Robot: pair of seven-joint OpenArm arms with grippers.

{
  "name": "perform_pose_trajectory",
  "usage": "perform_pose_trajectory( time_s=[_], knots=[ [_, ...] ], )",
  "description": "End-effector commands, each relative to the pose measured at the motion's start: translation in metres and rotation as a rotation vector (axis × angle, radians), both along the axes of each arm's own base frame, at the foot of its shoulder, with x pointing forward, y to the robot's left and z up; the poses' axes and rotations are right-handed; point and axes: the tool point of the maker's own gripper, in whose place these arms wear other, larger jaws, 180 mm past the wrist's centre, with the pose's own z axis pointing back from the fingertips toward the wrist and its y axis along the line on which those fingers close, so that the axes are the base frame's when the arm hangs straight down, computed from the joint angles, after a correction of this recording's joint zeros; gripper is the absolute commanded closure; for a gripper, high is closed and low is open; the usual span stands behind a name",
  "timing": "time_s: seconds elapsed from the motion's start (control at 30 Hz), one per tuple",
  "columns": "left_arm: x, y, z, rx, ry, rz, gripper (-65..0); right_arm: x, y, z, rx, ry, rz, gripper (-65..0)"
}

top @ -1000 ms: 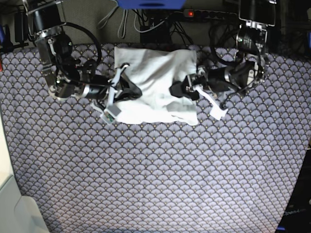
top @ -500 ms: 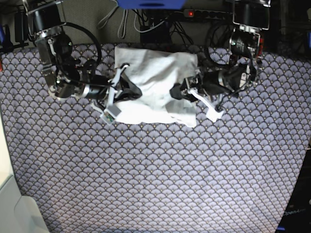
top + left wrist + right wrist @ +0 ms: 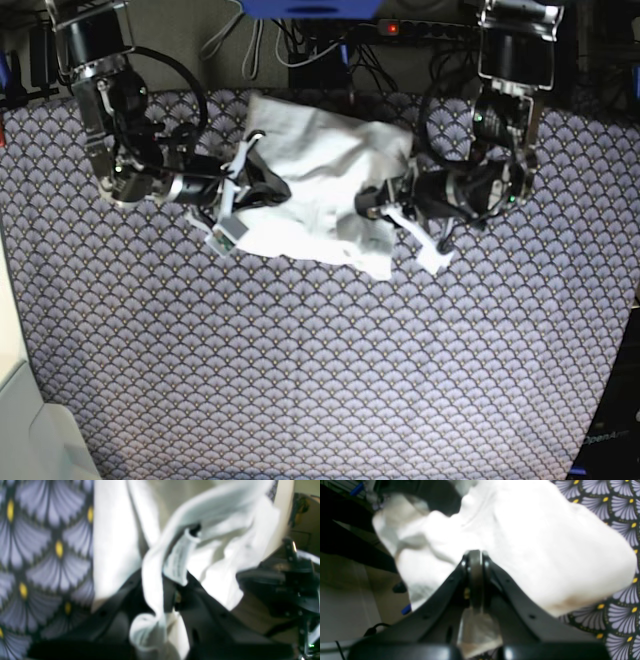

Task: Fold the T-shirt properly
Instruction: 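Pull the grasped cloth edge toward the right gripper with the left gripper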

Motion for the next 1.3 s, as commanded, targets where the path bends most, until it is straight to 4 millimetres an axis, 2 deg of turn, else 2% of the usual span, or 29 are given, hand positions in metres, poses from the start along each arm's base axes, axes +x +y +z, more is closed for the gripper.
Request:
perform_pose_trajectory(
  time_s=[0.0,0.23,0.33,0.53,0.63,0.7,0.87,1.1,1.27],
  knots=[
    [0.014,-0.010,0.016,-0.009,-0.059,-0.031,-0.7,0.009,-0.005,0.012,0.007,-0.045,0.001,0.0],
    [0.022,-0.052,0.018,0.220,-0.180,-0.299,-0.7,0.016,-0.030,0.024,-0.065,-0.104,0.013,0.0],
    [0.031,-0.069,0.026,0.315,-0.258,-0.414,-0.7,0.015,-0.040,0.027,-0.103,-0.120,0.025,0.0],
    [0.049,-0.092,0.045,0.466,-0.403,-0.566,-0.6,0.000,-0.050,0.016,-0.127,-0.082,0.028,0.0],
    [0.058,-0.096,0.051,0.564,-0.476,-0.619,-0.6,-0.004,-0.059,0.012,-0.152,-0.071,0.031,0.0],
    [0.058,-0.104,0.053,0.576,-0.488,-0.635,-0.6,-0.004,-0.062,0.011,-0.161,-0.071,0.032,0.0],
    [0.046,-0.096,0.048,0.548,-0.358,-0.624,-0.6,-0.004,-0.067,0.011,-0.175,-0.069,0.034,0.0],
    [0.034,-0.048,0.029,0.488,-0.157,-0.472,-0.6,-0.004,-0.052,0.010,-0.136,-0.064,0.033,0.0],
    [0.028,-0.028,0.022,0.474,-0.126,-0.404,-0.8,-0.003,-0.046,0.012,-0.118,-0.068,0.033,0.0]
  ],
)
